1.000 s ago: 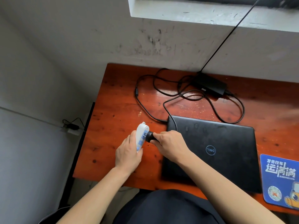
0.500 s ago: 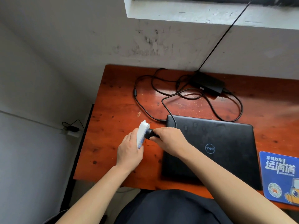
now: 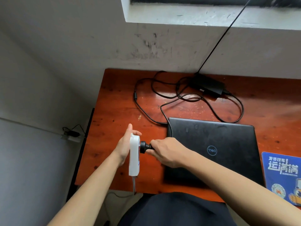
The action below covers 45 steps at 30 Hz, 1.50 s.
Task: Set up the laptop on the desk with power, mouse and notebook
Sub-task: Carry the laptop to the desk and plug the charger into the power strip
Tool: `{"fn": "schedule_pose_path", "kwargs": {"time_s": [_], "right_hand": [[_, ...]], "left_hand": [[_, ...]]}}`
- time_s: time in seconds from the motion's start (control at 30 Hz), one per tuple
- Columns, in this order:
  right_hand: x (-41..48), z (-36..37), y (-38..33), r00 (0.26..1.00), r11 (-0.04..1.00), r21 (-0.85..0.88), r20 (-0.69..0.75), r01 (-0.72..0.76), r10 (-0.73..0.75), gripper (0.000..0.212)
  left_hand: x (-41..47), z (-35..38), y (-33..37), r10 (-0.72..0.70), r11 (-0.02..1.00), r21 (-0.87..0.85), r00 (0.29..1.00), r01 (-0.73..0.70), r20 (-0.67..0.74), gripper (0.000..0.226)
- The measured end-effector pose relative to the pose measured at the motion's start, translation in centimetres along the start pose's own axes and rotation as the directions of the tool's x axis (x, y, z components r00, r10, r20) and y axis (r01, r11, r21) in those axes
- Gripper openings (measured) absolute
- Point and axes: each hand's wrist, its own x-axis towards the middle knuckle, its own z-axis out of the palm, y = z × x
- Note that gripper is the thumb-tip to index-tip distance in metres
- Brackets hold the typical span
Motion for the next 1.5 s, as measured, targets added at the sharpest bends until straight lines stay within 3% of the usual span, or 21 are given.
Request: {"fn": "schedule_pose_path", "kwargs": {"time_s": [0.13, 0.3, 0.5, 0.8, 0.97, 1.1, 1.23, 1.37, 1.5], "right_hand": [[0.0, -0.7, -0.6, 0.992, 0.993, -0.093, -0.096, 0.069, -0.078, 0.039], [-0.4, -1.9, -0.5, 0.964, 0.970, -0.190, -0.189, 0.150, -0.186, 0.041], [0.9, -3.1, -1.0, 0.959, 0.947, -0.298, -0.211, 0.122, -0.190, 0.038], [1.2, -2.4, -0.2, 0.960, 0.969, -0.224, -0.232, 0.104, -0.157, 0.040], [0.9, -0.9, 1.0, 0.964, 0.990, -0.136, -0.266, -0.022, -0.015, 0.038], [2.0, -0.5, 1.9, 0.958, 0.982, -0.055, -0.236, -0.180, 0.163, 0.032], [2.9, -0.6, 2.1, 0.957, 0.977, -0.068, -0.224, -0.203, 0.183, 0.033], [3.2, -1.2, 3.2, 0.954, 0.984, -0.122, -0.288, -0.129, 0.089, 0.034], [2.4, -1.2, 5.2, 0.950, 0.953, -0.213, -0.274, -0.214, 0.152, 0.065]], "left_hand": [[0.7, 0.1, 1.7, -0.053, 0.981, -0.176, 0.990, 0.076, 0.128, 0.061], [0.8, 0.4, 3.7, -0.104, 0.981, -0.130, 0.955, 0.145, 0.276, 0.067], [0.9, 0.3, 5.9, -0.155, 0.978, -0.096, 0.952, 0.186, 0.266, 0.068], [1.1, 0.4, 5.0, -0.121, 0.991, -0.043, 0.982, 0.129, 0.147, 0.066], [1.1, 1.3, 3.4, -0.070, 0.991, 0.113, 0.998, 0.071, -0.009, 0.077], [0.7, 1.6, 0.2, -0.062, 0.977, 0.202, 0.997, 0.068, -0.035, 0.084], [0.5, 1.5, -1.6, 0.055, 0.953, 0.302, 0.996, -0.032, -0.068, 0.080], [1.4, 1.4, -1.7, 0.046, 0.962, 0.273, 0.982, 0.005, -0.182, 0.084], [4.6, 0.9, -0.9, -0.060, 0.988, 0.108, 0.928, 0.106, -0.367, 0.087]]}}
